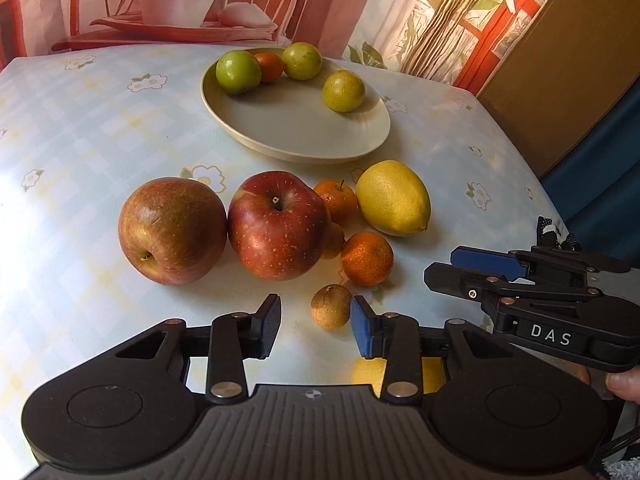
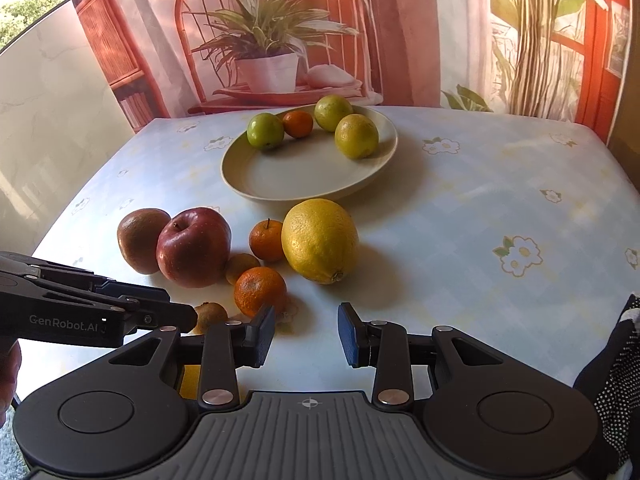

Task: Organize fruits
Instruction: 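Grasp the small brown kiwi with the left gripper while the right gripper grasps a tangerine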

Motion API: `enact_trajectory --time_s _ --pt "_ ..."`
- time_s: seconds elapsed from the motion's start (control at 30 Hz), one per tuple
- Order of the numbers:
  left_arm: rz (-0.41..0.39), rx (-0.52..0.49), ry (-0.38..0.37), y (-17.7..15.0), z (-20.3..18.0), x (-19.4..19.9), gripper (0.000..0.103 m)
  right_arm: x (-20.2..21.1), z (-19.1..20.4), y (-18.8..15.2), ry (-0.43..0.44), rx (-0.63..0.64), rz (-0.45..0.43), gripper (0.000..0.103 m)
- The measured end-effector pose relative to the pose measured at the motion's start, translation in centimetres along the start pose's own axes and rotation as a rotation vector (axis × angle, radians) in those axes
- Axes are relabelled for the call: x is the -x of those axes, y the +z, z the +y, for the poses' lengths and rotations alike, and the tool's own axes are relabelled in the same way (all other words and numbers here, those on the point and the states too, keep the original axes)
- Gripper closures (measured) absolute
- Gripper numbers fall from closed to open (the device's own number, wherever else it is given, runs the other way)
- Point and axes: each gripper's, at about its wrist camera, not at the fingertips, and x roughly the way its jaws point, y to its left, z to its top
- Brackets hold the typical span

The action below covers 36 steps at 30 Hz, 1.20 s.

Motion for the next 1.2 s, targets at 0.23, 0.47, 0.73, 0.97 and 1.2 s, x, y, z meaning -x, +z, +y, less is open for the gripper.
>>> enact_trajectory --time_s 0.23,0.47,0.73,0.97,1.2 --pt "0.025 0.006 -0.009 0.5 -0.7 -1.3 0.062 -0.2 -0.7 -0.2 0.004 -0.018 0.001 0.071" --pt "0.03 0.001 -0.014 0.5 -1.1 -2.1 0.076 -0.2 -1.1 -0.4 0.009 -0.028 0.003 0.071" --pt "0.001 -0.017 0.035 -0.2 0.2 -0.6 0.076 -0.9 -0.3 -0.1 0.038 -0.019 0.013 0.071" --pt "-0.04 -0.024 0.094 -1.1 1.6 1.5 0.076 -2.1 1.3 0.8 0.061 0.02 0.027 0.071" --pt "-0.083 0.006 0.131 -1.4 2.7 3.1 0.076 -3.5 2.3 1.4 0.076 0.041 0.049 0.07"
